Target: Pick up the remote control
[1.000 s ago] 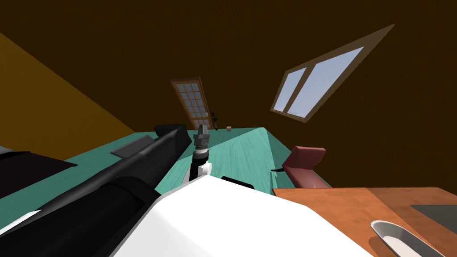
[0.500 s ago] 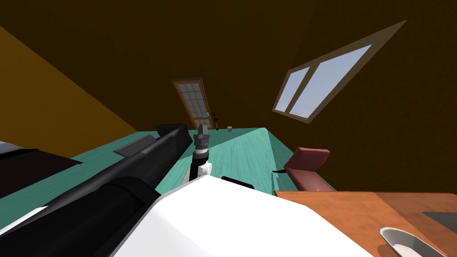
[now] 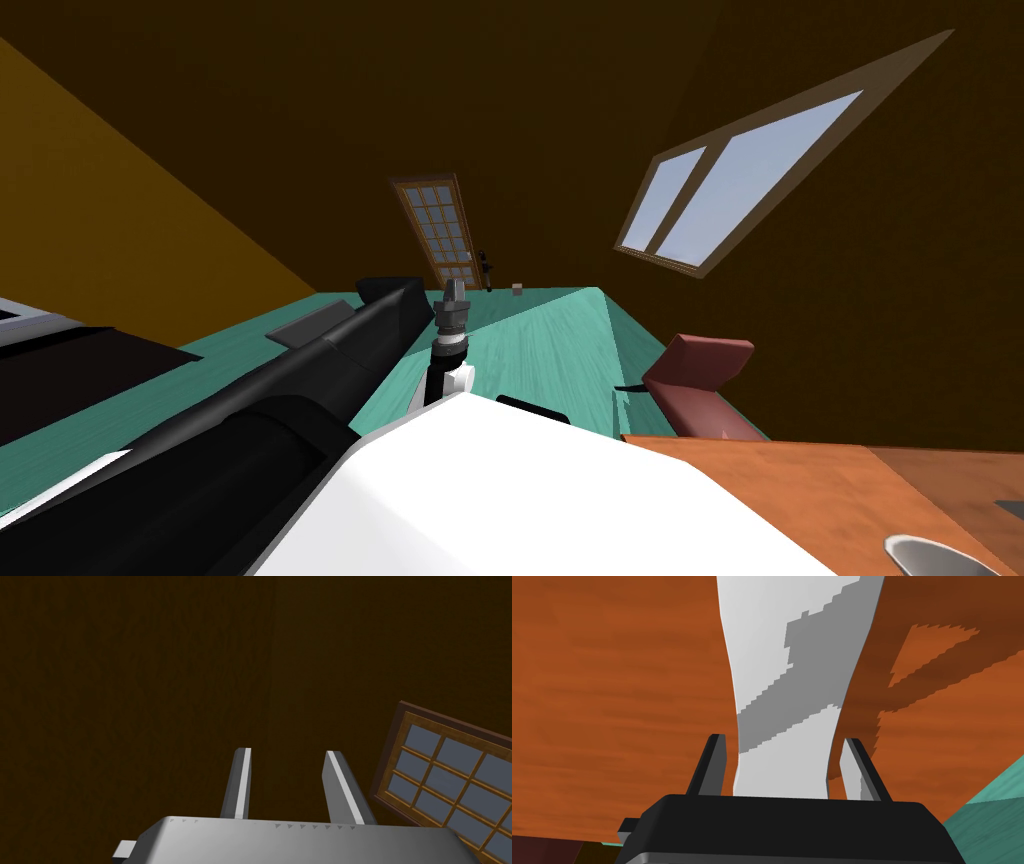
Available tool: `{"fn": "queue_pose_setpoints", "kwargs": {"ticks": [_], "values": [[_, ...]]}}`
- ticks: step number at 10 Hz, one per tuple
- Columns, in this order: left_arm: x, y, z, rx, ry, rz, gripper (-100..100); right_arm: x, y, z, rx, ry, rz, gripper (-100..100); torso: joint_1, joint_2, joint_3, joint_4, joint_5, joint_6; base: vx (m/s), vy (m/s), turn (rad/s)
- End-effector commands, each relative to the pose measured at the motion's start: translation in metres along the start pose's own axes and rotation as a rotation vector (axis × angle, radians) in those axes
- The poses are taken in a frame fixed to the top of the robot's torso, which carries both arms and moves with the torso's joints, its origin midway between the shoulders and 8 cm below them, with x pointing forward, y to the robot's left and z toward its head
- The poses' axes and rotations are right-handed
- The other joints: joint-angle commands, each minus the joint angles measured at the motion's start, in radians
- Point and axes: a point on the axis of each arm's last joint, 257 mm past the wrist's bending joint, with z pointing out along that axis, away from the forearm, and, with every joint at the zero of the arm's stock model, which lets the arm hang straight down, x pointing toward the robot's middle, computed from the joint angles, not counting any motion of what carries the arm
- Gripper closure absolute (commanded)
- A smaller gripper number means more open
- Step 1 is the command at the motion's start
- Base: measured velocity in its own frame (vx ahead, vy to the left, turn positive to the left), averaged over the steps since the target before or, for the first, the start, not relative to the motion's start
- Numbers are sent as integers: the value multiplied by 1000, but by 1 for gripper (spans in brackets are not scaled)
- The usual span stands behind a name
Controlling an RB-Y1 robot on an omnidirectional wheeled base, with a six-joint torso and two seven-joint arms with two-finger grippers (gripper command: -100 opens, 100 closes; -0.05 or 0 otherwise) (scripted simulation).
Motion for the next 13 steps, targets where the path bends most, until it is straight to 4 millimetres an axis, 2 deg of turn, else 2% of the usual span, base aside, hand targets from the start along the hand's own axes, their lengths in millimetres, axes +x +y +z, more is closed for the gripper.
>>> {"fn": "queue_pose_setpoints", "kwargs": {"ticks": [1,2,3,5,6,10,11,12,13], "values": [[0,0,0,0,0,0,0,9,-5,-4,8,0,12,100,0,0,0,0,0,0,21,38,65],[0,0,0,0,0,0,0,5,-6,-4,12,-16,0,100,1,0,0,0,0,1,11,18,-5],[0,0,0,0,0,0,0,21,-8,-10,10,-1,15,100,0,0,0,0,1,0,21,33,75],[0,0,0,0,0,0,0,16,-14,-12,28,-29,6,100,1,0,0,0,1,0,13,26,31],[0,0,0,0,0,0,0,31,-17,-19,30,-15,18,100,1,0,0,0,1,0,21,30,104],[0,0,0,0,0,0,0,25,-24,-21,54,-49,14,100,1,1,0,0,2,0,8,16,9],[0,0,0,0,0,0,0,40,-31,-31,71,-40,14,100,1,1,1,0,2,0,16,30,107],[0,0,0,0,0,0,0,29,-29,-28,69,-69,21,100,2,0,0,0,3,0,23,36,44],[0,0,0,0,0,0,0,33,-35,-32,88,-68,19,100,3,0,0,0,2,0,13,20,1]]}}
